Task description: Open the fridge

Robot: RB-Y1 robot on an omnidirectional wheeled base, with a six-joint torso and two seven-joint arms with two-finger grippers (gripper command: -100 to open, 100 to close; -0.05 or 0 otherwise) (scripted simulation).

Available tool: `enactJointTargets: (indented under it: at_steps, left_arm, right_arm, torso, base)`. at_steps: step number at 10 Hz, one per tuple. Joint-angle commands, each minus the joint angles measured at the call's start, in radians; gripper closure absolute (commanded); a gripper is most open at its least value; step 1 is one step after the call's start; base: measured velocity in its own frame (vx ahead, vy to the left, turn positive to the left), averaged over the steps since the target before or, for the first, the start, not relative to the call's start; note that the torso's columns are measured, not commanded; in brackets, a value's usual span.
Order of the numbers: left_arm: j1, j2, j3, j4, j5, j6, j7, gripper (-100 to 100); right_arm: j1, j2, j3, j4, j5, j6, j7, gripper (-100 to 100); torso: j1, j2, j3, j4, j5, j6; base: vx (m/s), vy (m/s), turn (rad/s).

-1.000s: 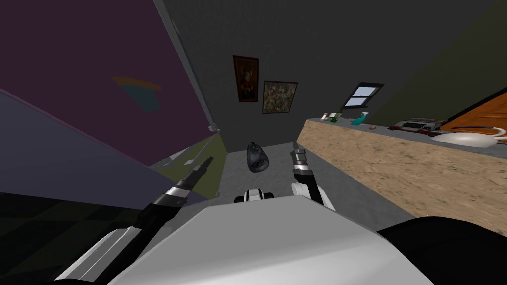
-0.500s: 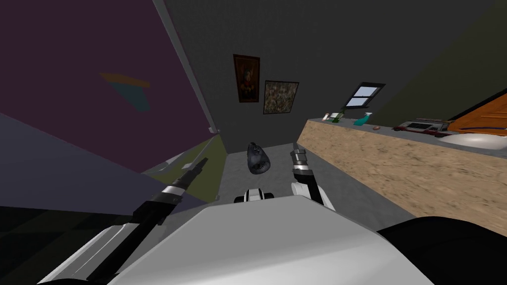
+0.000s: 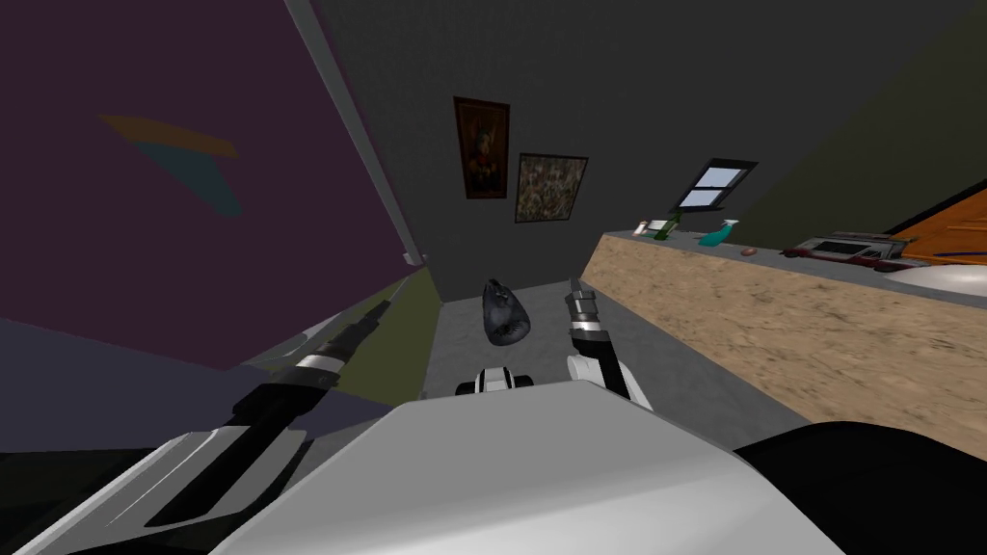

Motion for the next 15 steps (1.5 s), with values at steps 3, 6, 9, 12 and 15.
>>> enactJointTargets:
  at_steps: [3,6,9,12,15]
  left_arm:
    - [-0.02,0.083,0.101,-0.003,0.05,0.066,0.087,-100]
    - [-0.016,0.132,0.16,-0.002,0.071,0.091,0.135,-100]
    - [-0.008,0.186,0.222,-0.001,0.092,0.118,0.184,-100]
    - [0.002,0.239,0.283,-0.009,0.111,0.143,0.232,-100]
    - [0.011,0.301,0.354,-0.044,0.134,0.173,0.288,-100]
  right_arm:
    - [0.0,0.0,0.0,0.0,0.0,0.0,0.0,0]
    - [0.0,0.0,0.0,0.0,0.0,0.0,0.0,0]
    - [0.0,0.0,0.0,0.0,0.0,0.0,0.0,0]
    - [0.0,0.0,0.0,0.0,0.0,0.0,0.0,0]
    - [0.0,0.0,0.0,0.0,0.0,0.0,0.0,0]
  torso:
    - [0.0,0.002,0.001,0.001,0.0,0.0]
    - [0.0,-0.001,-0.001,0.0,0.0,0.0]
    - [0.003,-0.006,-0.005,0.0,-0.002,0.001]
    - [0.0,-0.002,-0.001,-0.001,0.0,0.0]
    - [0.0,0.002,0.001,0.0,0.0,0.0]
  base:
    - [0.108,0.05,-0.01]
    - [0.127,0.047,-0.004]
    - [0.11,0.039,-0.011]
    - [0.132,0.047,-0.013]
    - [0.104,0.047,-0.01]
